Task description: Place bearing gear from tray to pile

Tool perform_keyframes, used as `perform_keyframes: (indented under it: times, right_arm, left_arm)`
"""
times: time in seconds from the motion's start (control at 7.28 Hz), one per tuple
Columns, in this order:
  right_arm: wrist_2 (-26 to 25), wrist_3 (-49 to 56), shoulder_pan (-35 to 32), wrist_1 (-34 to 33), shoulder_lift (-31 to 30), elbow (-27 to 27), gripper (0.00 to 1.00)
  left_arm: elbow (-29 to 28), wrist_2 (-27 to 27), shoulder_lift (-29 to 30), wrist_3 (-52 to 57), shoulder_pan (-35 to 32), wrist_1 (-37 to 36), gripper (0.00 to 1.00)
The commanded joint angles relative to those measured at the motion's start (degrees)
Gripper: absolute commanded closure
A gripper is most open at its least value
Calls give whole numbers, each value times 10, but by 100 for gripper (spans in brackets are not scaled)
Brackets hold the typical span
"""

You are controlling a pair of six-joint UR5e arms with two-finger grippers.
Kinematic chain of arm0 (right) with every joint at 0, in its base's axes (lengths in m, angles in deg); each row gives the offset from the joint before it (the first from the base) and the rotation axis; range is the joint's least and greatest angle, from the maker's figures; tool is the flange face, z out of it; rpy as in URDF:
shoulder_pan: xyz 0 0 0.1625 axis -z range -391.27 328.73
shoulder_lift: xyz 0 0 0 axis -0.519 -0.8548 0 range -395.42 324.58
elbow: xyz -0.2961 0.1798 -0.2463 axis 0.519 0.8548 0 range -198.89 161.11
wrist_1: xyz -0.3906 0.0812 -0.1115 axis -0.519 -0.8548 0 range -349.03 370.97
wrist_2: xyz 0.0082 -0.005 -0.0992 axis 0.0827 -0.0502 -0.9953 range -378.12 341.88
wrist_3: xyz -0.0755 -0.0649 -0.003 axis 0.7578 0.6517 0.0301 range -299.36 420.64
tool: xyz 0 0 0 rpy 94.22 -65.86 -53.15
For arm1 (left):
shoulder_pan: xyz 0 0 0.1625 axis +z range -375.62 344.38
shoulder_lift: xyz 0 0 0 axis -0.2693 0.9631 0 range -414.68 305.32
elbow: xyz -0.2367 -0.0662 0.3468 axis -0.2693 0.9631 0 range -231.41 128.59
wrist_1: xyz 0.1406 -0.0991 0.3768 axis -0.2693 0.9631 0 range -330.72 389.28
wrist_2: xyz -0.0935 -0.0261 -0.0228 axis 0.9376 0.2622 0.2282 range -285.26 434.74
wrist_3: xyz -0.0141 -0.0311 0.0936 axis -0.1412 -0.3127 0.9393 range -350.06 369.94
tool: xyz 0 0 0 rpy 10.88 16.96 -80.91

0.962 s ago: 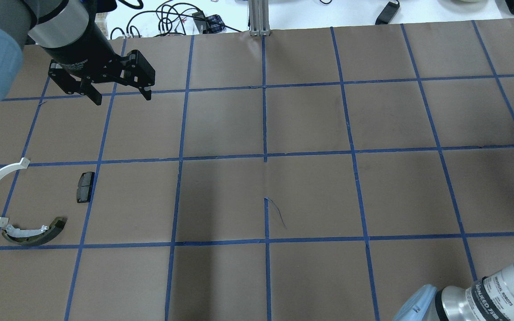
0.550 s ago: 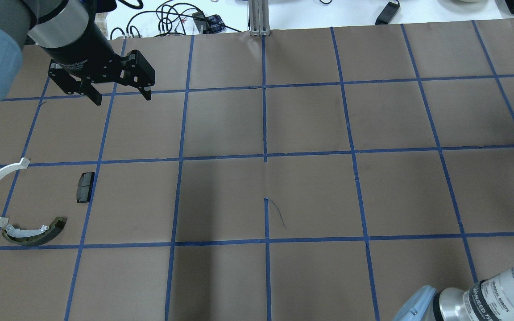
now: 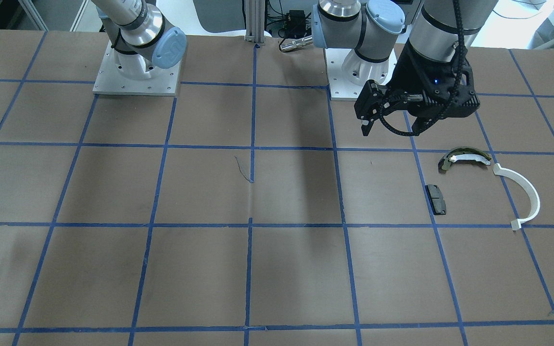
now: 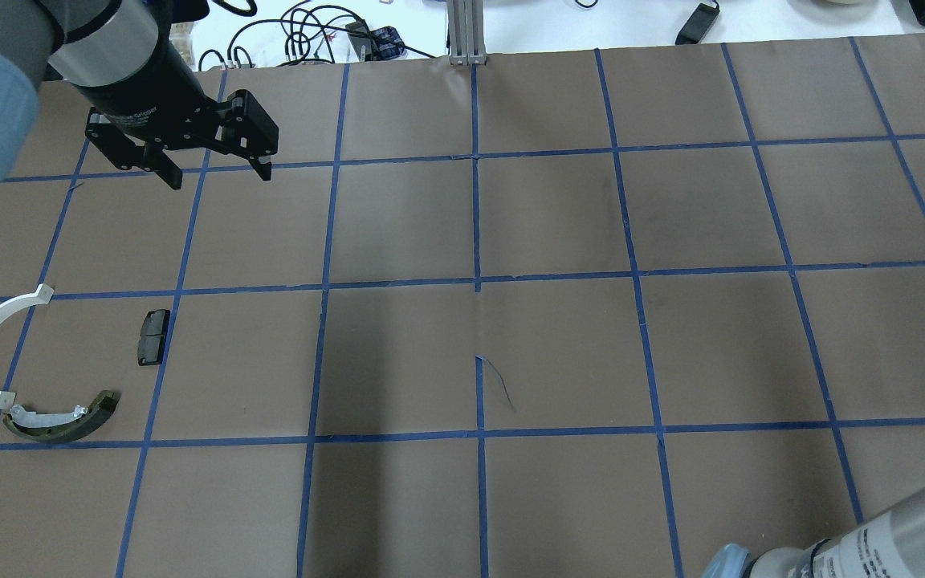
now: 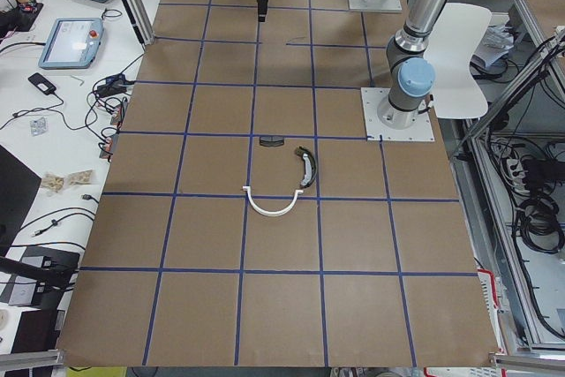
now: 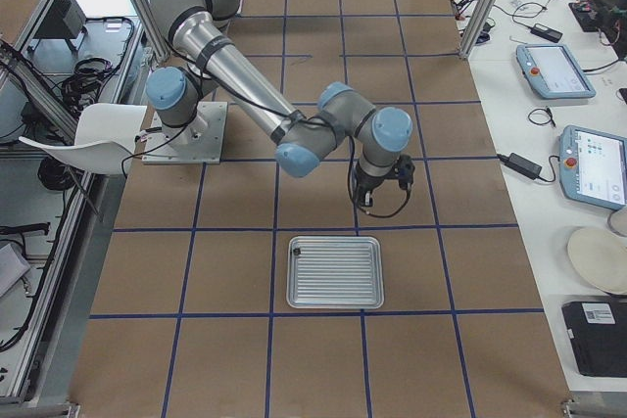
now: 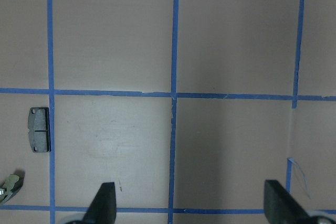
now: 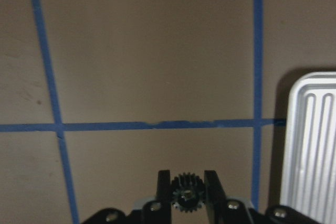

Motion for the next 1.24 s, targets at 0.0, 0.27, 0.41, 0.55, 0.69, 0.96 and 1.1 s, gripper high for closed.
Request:
perform_keyframes:
  times: [0.0,0.27,0.41,0.55,0.69,0.96,1.1]
  right_arm:
    - [31,-173,-135,10,-18,-5,100]
    - [33,-369,-273,1,-17,-5,100]
    - [33,-459,-343,-15,-10,-5,100]
    - [33,-522,-395,-53,11,-4,100]
    - [33,-582,-443,-98,33,-4,100]
    - [32,-670,-513,-152,73,-5,100]
    - [32,-710,-542,-153,83,-5,100]
  left_arm:
    - [0,0,0,1,0,0,0]
    - [0,0,0,1,0,0,0]
    - [-1,0,2,0,0,0,0]
    - [-1,0,4,-1,-1,0,0]
    - [-2,0,5,-1,-1,0,0]
    - [-2,0,3,-1,-1,0,0]
    - [-2,0,3,-1,-1,0,0]
